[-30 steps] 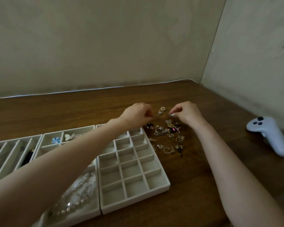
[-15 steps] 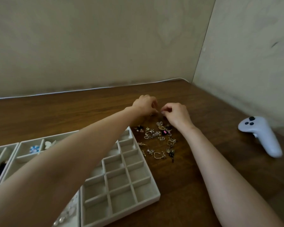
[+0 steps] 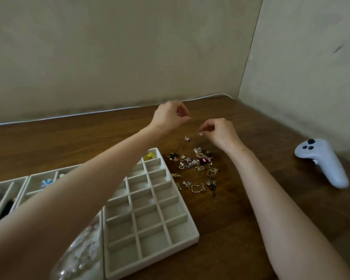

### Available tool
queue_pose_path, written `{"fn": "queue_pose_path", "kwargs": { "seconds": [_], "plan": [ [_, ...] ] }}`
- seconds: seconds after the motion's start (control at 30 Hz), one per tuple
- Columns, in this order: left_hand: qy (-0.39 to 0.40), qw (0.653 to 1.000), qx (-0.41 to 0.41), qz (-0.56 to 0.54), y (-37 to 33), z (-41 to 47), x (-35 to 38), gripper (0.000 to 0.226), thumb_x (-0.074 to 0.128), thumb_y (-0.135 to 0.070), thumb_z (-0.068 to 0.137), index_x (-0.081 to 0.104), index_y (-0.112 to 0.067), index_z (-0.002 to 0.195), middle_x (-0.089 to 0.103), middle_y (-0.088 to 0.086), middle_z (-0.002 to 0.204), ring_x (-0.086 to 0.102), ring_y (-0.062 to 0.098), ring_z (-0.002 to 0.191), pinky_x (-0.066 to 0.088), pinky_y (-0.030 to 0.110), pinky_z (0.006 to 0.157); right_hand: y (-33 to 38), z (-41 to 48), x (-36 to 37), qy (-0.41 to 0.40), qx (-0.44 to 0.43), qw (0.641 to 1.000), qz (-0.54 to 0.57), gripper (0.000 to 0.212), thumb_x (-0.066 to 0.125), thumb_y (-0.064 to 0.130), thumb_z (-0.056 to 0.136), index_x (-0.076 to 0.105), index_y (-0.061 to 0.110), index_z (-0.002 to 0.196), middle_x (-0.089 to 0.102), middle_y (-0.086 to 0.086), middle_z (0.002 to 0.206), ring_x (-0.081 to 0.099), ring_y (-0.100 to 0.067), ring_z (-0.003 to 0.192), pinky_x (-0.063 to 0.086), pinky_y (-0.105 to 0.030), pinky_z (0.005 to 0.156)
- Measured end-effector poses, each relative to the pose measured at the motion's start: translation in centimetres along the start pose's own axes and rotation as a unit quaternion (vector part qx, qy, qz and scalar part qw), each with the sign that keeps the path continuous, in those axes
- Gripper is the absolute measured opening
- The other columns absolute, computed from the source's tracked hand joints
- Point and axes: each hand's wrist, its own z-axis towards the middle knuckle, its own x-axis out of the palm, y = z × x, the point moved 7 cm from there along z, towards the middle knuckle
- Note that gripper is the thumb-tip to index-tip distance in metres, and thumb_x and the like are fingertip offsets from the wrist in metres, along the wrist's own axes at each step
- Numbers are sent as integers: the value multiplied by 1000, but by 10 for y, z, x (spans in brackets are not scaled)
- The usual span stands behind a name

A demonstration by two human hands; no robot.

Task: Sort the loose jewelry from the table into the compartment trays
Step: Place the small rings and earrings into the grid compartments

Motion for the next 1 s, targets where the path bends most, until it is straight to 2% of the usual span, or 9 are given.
{"fn": "queue_pose_path", "kwargs": {
  "seconds": [0.13, 0.27, 0.4, 0.53, 0.67, 0.73, 0.87, 0.93, 1.0],
  "plan": [
    [92, 978, -98, -158, 13, -35, -10, 7, 61, -17, 88, 61, -12, 93, 63, -1, 84, 61, 3, 70, 47, 10, 55, 9, -13, 1, 103, 12, 993, -52, 9, 72, 24, 81, 63, 23, 84, 60, 8, 91, 57, -14, 94, 49, -39, 90],
    [121, 959, -159, -200, 27, -70, -16, 7, 56, -12, 91, 63, -9, 92, 66, 3, 81, 63, 3, 64, 51, 12, 56, 14, -25, 10, 183, 19, 980, -76, 15, 74, 27, 78, 65, 20, 87, 59, 6, 94, 56, -14, 95, 48, -39, 91],
    [140, 952, -176, -206, 35, -97, -20, 7, 57, -9, 90, 63, -7, 92, 69, 7, 84, 69, 9, 71, 55, 19, 66, 17, -27, 16, 185, 14, 979, -89, 12, 74, 18, 79, 67, 17, 88, 61, 7, 90, 57, -10, 90, 50, -39, 91],
    [112, 973, -157, -128, 40, -109, -28, 11, 67, -9, 83, 66, -13, 92, 68, 5, 92, 68, 16, 85, 56, 27, 77, 21, -26, 19, 176, -2, 980, -97, 10, 72, 16, 80, 65, 18, 88, 62, 5, 91, 58, -9, 87, 51, -36, 86],
    [108, 989, -101, -28, 33, -114, -33, 13, 70, -16, 81, 66, -17, 94, 62, -6, 88, 61, 5, 79, 48, 12, 63, 20, -26, 21, 177, -6, 980, -93, 10, 72, 18, 80, 64, 20, 87, 60, 6, 91, 56, -7, 85, 50, -31, 80],
    [106, 991, -70, 42, 30, -115, -33, 13, 71, -20, 81, 65, -20, 92, 60, -9, 83, 58, 7, 80, 46, 14, 66, 19, -24, 21, 174, -2, 981, -90, 11, 73, 18, 80, 65, 20, 86, 60, 6, 93, 56, -8, 87, 50, -32, 82],
    [106, 988, -58, 93, 28, -117, -30, 15, 71, -21, 81, 57, -24, 86, 57, -11, 82, 58, 11, 83, 50, 26, 73, 19, -23, 21, 176, -4, 980, -95, 10, 72, 20, 81, 66, 20, 88, 59, 7, 94, 56, -11, 93, 50, -35, 86],
    [104, 988, -49, 105, 26, -117, -30, 14, 70, -21, 82, 56, -23, 84, 57, -10, 83, 58, 11, 82, 50, 25, 70, 20, -23, 22, 177, -14, 979, -102, 7, 70, 23, 83, 66, 22, 89, 61, 5, 99, 57, -11, 95, 50, -35, 87],
    [99, 989, -42, 105, 24, -117, -28, 12, 69, -21, 82, 57, -23, 81, 54, -11, 82, 54, 8, 80, 42, 18, 64, 20, -22, 23, 171, -21, 980, -102, 3, 67, 24, 86, 67, 23, 89, 62, 4, 103, 57, -11, 96, 49, -34, 85]
  ]
}}
